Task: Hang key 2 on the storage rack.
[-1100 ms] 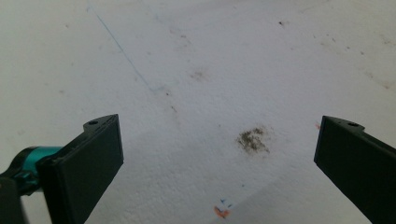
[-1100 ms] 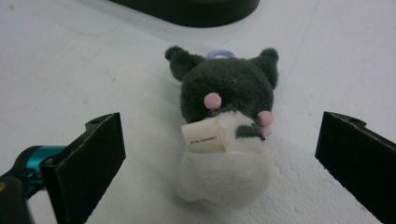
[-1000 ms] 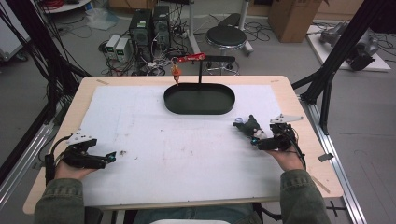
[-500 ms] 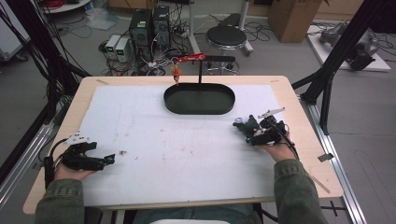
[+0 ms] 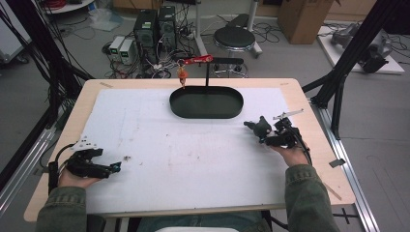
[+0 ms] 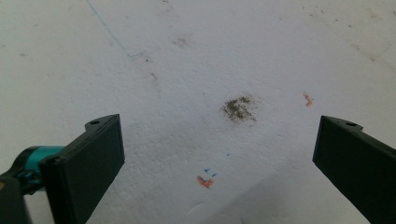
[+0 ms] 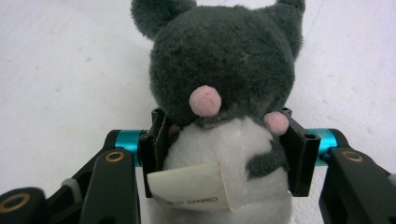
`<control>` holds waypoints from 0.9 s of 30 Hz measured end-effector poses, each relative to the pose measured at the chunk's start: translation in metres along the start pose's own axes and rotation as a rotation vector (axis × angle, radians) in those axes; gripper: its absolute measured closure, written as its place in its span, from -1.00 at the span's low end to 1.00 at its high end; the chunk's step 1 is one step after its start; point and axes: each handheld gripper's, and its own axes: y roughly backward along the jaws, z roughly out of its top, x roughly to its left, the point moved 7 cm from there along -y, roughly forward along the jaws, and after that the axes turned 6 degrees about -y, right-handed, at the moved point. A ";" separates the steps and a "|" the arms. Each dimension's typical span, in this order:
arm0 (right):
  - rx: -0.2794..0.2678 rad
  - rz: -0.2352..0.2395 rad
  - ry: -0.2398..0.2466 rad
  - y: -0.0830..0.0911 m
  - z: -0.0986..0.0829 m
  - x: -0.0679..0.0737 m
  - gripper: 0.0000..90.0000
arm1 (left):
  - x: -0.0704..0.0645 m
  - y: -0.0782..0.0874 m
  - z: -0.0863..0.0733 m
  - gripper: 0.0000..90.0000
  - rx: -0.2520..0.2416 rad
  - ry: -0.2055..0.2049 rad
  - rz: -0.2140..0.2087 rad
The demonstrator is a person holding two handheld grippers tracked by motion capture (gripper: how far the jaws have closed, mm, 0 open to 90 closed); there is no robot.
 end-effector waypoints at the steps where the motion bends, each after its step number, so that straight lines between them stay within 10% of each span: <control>1: -0.005 0.005 -0.001 0.001 0.000 0.000 0.00 | 0.000 0.000 0.000 -0.94 0.002 -0.005 0.000; 27: 0.005 0.073 0.021 0.031 0.045 0.035 0.00 | -0.003 0.002 0.004 -0.94 -0.017 -0.017 -0.003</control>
